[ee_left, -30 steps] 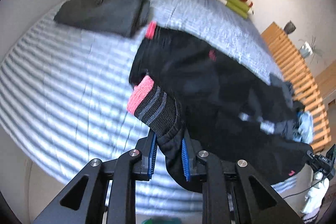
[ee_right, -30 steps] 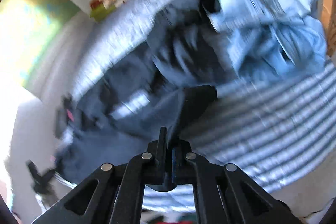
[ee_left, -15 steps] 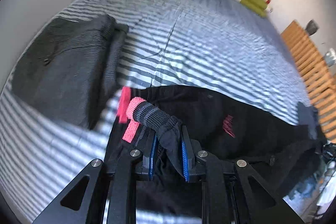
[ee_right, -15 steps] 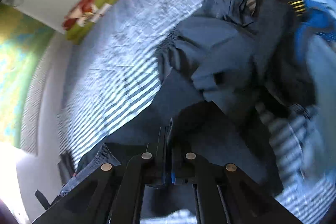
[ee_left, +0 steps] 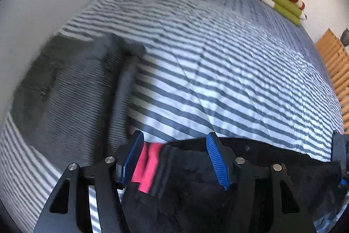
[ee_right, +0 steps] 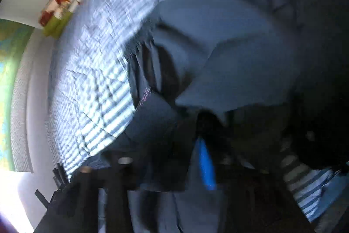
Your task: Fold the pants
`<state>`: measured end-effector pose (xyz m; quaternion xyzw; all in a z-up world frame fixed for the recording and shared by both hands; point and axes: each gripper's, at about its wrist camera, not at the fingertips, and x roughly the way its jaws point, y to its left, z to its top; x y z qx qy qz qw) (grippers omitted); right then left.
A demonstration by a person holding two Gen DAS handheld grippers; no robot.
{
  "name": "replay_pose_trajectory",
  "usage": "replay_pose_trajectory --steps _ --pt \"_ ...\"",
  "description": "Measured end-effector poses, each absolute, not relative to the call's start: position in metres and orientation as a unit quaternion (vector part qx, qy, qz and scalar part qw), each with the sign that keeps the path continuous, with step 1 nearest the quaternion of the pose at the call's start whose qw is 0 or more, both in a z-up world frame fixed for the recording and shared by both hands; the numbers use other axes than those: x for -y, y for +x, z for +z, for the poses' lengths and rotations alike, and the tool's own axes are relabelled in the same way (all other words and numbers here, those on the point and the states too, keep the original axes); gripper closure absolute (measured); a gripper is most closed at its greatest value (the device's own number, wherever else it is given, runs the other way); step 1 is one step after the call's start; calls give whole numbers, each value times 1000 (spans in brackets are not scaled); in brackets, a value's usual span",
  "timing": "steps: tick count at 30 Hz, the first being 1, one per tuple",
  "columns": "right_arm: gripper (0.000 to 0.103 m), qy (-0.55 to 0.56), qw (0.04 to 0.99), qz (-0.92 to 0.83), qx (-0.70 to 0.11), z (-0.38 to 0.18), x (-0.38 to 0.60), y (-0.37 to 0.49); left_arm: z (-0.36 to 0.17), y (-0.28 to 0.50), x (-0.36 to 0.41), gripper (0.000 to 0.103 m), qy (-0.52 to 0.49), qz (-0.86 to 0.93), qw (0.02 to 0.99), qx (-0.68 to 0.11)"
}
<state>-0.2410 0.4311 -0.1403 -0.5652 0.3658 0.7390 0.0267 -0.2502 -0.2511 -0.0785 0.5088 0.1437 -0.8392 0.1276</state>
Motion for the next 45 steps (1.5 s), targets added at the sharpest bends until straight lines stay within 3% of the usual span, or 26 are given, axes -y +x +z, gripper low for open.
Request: replay_pose_trajectory --steps 2,7,9,12,15,16,19,21,27,31,37,42,43,44,45 --pt "61 -533 33 760 -371 -118 -445 -224 -64 -238 251 41 485 -854 126 -141" --pt "61 -489 -38 839 -235 -72 -396 -201 -66 -211 182 44 495 -864 -27 -88" --pt "61 -498 -87 847 -167 -75 -355 -205 -85 -214 148 50 523 -846 -75 -67" --pt "61 -530 -118 829 -129 -99 -327 -219 -114 -236 118 52 541 -837 -65 -39" --pt "64 -551 16 832 -62 -120 -345 -236 -136 -268 113 51 527 -849 20 39" --pt "63 -550 54 831 -67 -120 -364 -236 -138 -274 115 50 527 -848 31 46" --pt "61 -541 48 821 -176 -113 -423 -206 -124 -277 133 51 517 -854 49 25" --pt "60 -548 38 811 -203 -112 -443 -183 -110 -268 139 51 505 -862 42 26" --pt "56 -559 8 789 -257 -119 -446 -149 -78 -211 115 52 499 -866 -34 27" --pt "55 -553 -8 761 -339 -131 -447 -145 -66 -168 73 51 494 -862 -95 54" --pt "55 -517 -28 784 -341 -115 -428 -111 -75 -124 7 51 505 -840 -180 86" --pt "55 -515 15 798 -312 -118 -425 -133 -104 -112 -37 49 524 -815 -209 134" --pt "67 -518 21 795 -315 -122 -425 -139 -113 -113 -41 49 527 -811 -206 151" --pt "90 -528 17 792 -306 -125 -420 -146 -124 -115 -45 50 528 -805 -200 180" --pt "93 -531 12 792 -300 -125 -415 -148 -131 -116 -45 69 530 -802 -197 191"
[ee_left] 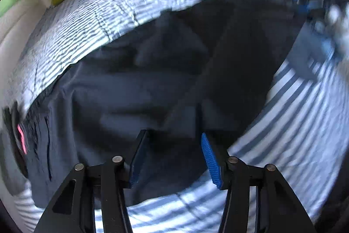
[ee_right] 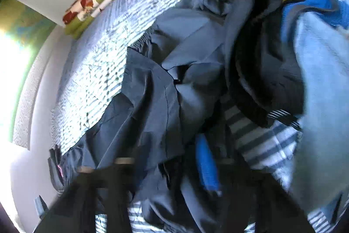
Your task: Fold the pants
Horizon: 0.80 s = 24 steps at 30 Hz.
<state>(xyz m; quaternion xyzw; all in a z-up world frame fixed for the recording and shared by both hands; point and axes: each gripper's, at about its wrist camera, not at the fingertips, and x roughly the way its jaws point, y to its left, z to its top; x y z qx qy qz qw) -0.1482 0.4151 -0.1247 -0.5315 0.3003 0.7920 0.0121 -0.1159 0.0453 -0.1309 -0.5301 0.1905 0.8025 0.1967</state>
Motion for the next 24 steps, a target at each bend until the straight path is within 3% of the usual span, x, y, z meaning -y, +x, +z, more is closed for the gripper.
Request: replay_pose_trajectory --steps 1,6,7,8,9,10,13,14,15,16,24 --pt "94 -527 3 796 -296 -119 -409 -145 -137 -119 -43 81 -542 796 197 -187" --pt "95 -512 -20 817 -264 -89 -394 -118 -122 -124 -19 99 -545 801 206 -138" --pt "88 -514 -17 817 -260 -86 -393 -114 -120 -123 -16 100 -544 802 205 -139" --pt "70 -517 -18 815 -260 -87 -392 -110 -120 -122 -15 101 -545 800 206 -143" --pt "62 -517 -18 815 -262 -88 -392 -109 -120 -120 -16 102 -543 800 204 -152" --pt "58 -517 -17 814 -264 -91 -392 -107 -118 -116 -15 102 -541 801 204 -158" --pt "58 -522 -10 802 -292 -105 -396 -108 -117 -112 -14 102 -537 802 203 -164" --pt "60 -523 -12 800 -294 -108 -396 -107 -117 -113 -10 102 -539 802 202 -161" --pt "69 -525 -13 799 -293 -111 -395 -108 -115 -113 -9 102 -541 803 198 -156" --pt "97 -529 -11 798 -287 -113 -393 -109 -115 -114 -8 102 -540 803 198 -154" --pt "101 -496 27 815 -299 -107 -417 -113 -110 -110 10 103 -540 805 186 -158"
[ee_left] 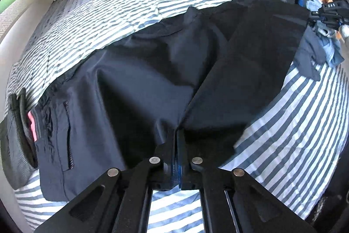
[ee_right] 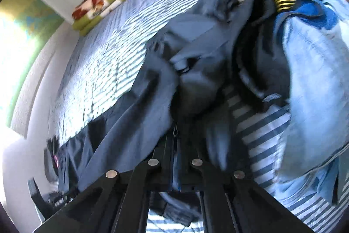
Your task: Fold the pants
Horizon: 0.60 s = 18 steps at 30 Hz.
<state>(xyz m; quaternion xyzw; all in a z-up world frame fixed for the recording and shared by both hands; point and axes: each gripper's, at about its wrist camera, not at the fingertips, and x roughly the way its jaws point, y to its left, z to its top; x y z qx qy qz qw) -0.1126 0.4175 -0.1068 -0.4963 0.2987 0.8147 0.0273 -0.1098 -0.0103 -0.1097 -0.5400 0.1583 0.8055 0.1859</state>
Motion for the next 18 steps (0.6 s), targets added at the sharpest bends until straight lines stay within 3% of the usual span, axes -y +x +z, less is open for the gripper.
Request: replay_pose_trajectory --steps 4,6,7,8,12,16,18 --pt "96 -477 -18 805 -353 -115 -422 -106 -117 -109 9 102 -548 799 192 -156" --pt "80 -462 -48 797 -386 -114 -422 -99 -118 -111 7 100 -549 798 194 -152" --pt "60 -448 -49 800 -395 -111 -422 -95 -118 -112 6 100 -548 800 192 -153" --pt "47 -439 -45 807 -392 -108 -421 -94 -119 -112 6 100 -549 799 192 -153" --pt "46 -441 -43 816 -372 -105 -410 -105 -117 -113 8 100 -549 801 192 -139" --pt "47 -462 -1 837 -293 -108 -391 -125 -119 -116 7 100 -550 803 193 -127" --pt "68 -483 18 839 -250 -116 -374 -137 -122 -119 4 100 -552 802 195 -120"
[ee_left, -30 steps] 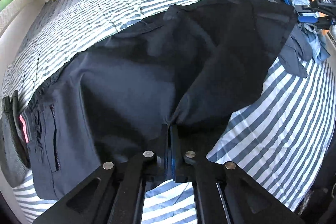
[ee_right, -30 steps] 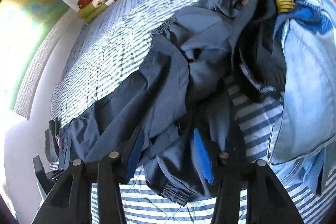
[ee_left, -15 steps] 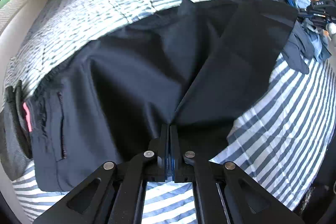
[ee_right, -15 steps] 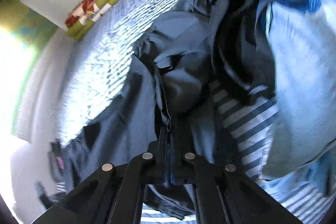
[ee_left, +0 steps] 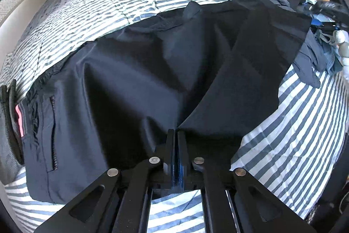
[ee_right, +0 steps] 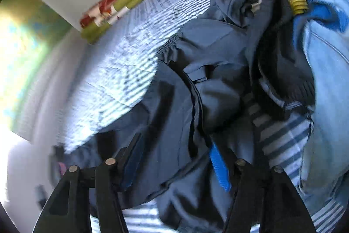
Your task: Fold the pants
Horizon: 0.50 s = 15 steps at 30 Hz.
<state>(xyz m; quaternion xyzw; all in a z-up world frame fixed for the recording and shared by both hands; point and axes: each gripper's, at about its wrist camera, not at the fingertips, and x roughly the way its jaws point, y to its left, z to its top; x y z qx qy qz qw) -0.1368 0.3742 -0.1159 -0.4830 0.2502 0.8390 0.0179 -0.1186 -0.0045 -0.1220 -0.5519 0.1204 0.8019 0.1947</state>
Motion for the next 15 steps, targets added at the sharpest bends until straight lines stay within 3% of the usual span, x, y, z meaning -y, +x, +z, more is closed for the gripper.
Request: replay_pose_trajectory --steps 2,4,6,8,9,11,12,15 --pt "97 -499 27 844 -196 -122 -358 -142 -124 -122 4 100 -556 801 194 -108" --pt "98 -487 35 857 -162 -113 -348 -138 -123 -123 4 100 -556 802 195 -96" --pt "98 -458 24 869 -187 -92 -358 -125 -112 -122 2 100 -547 806 210 -83" --pt "99 -429 1 874 -228 -72 -374 -110 -97 -122 5 89 -541 807 232 -53" --pt "99 -414 -5 879 -236 -63 -380 -101 -85 -126 8 78 -529 811 245 -41" --pt "99 -402 15 892 -205 -57 -384 -91 -69 -139 13 73 -506 829 235 -46" --pt "99 -414 30 891 -185 -64 -383 -93 -63 -153 15 70 -496 838 222 -53" --pt "99 -463 43 869 -172 -98 -384 -103 -70 -202 11 48 -505 834 211 -75"
